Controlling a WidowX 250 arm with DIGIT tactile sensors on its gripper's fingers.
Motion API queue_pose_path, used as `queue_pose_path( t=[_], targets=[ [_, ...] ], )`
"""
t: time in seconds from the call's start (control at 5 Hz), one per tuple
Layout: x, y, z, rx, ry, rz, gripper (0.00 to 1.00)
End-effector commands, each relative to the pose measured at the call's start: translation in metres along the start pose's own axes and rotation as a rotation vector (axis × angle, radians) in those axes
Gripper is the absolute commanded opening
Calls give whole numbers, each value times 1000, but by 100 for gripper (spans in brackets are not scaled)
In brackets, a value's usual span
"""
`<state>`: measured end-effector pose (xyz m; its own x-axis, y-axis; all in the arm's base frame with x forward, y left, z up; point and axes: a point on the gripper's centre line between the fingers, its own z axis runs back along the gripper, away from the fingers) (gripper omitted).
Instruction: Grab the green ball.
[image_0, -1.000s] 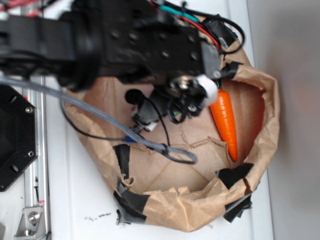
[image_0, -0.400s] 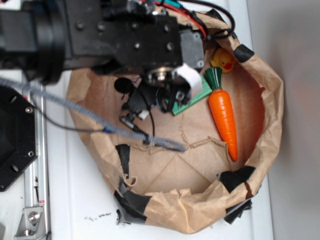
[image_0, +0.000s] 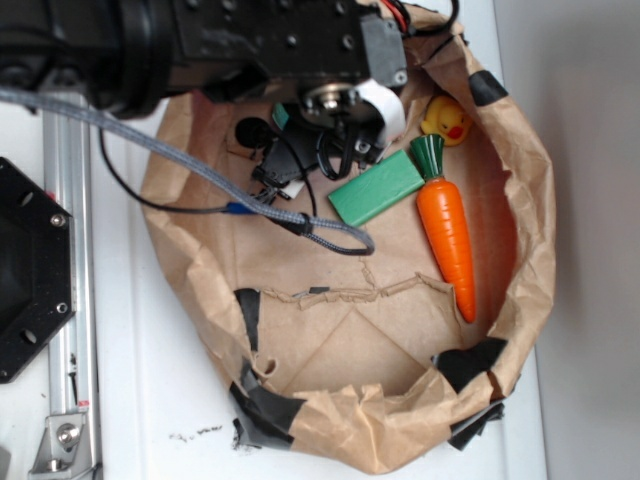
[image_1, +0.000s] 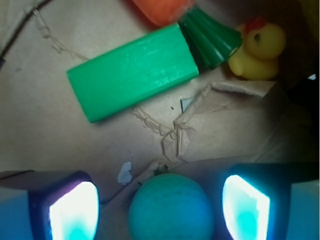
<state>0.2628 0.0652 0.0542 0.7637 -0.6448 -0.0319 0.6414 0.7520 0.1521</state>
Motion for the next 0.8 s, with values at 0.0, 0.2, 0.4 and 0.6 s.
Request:
queue_pose_path(
  t=[0.0, 0.2, 0.4, 0.6],
  targets=[
    [3, -21, -35, 36, 129, -36, 100],
    [-3, -3, -32, 42, 155, 32, 0],
    [-1, -1, -25, 38, 145, 36, 0],
    [5, -4, -11, 14, 109, 31, 0]
  ],
)
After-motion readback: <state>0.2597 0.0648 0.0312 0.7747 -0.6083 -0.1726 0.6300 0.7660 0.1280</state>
